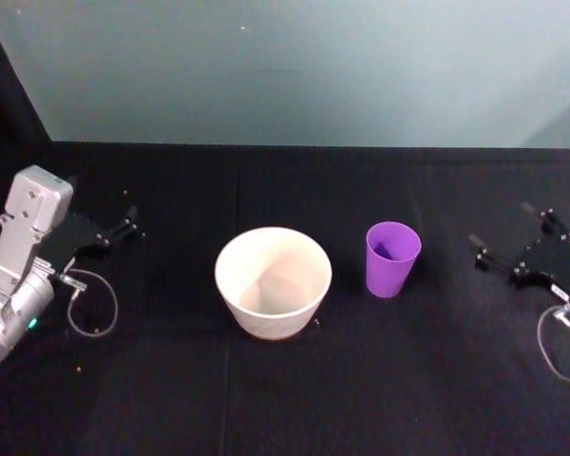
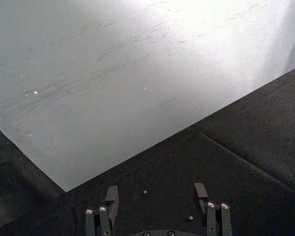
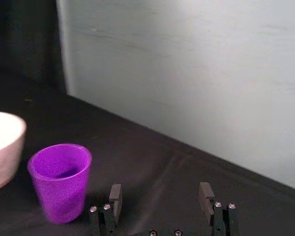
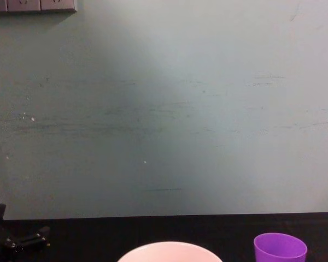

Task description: Pick up the cup and pour the mung beans from the cup into the bowl.

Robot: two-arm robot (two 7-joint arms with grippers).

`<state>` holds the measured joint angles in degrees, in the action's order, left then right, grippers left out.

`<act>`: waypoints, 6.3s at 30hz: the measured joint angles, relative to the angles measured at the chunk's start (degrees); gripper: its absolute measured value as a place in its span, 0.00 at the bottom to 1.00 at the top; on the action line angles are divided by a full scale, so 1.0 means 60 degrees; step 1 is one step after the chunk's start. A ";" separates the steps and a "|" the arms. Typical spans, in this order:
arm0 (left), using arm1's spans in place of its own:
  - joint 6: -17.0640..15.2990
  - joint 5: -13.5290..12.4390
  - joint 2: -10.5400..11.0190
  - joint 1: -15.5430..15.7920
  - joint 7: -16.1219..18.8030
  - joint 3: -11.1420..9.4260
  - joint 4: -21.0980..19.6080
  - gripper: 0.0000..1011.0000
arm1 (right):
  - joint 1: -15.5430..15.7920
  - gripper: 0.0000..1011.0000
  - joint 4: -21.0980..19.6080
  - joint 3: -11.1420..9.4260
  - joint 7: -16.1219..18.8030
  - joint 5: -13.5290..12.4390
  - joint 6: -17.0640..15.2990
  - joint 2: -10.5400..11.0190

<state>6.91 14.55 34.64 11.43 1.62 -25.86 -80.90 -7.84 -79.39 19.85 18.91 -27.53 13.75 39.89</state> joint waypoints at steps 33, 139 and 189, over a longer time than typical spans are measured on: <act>0.0000 0.0000 0.0000 0.0001 0.0000 0.0000 0.0000 0.99 | -0.2019 0.99 0.3003 0.0914 0.4180 -0.0085 0.0461 -0.1624; 0.0000 0.0000 0.0000 0.0000 0.0000 0.0001 0.0000 0.99 | -0.1328 0.73 -0.1918 -0.0346 0.2788 -0.0583 -0.2295 -0.0446; 0.0000 0.0000 0.0000 0.0000 0.0000 0.0000 0.0000 0.99 | -0.1448 0.73 -0.2435 -0.0285 0.2572 -0.0549 -0.2670 -0.0194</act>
<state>6.91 14.55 34.65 11.43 1.62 -25.86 -80.90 -16.53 -94.00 18.14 34.34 -30.82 -2.27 38.73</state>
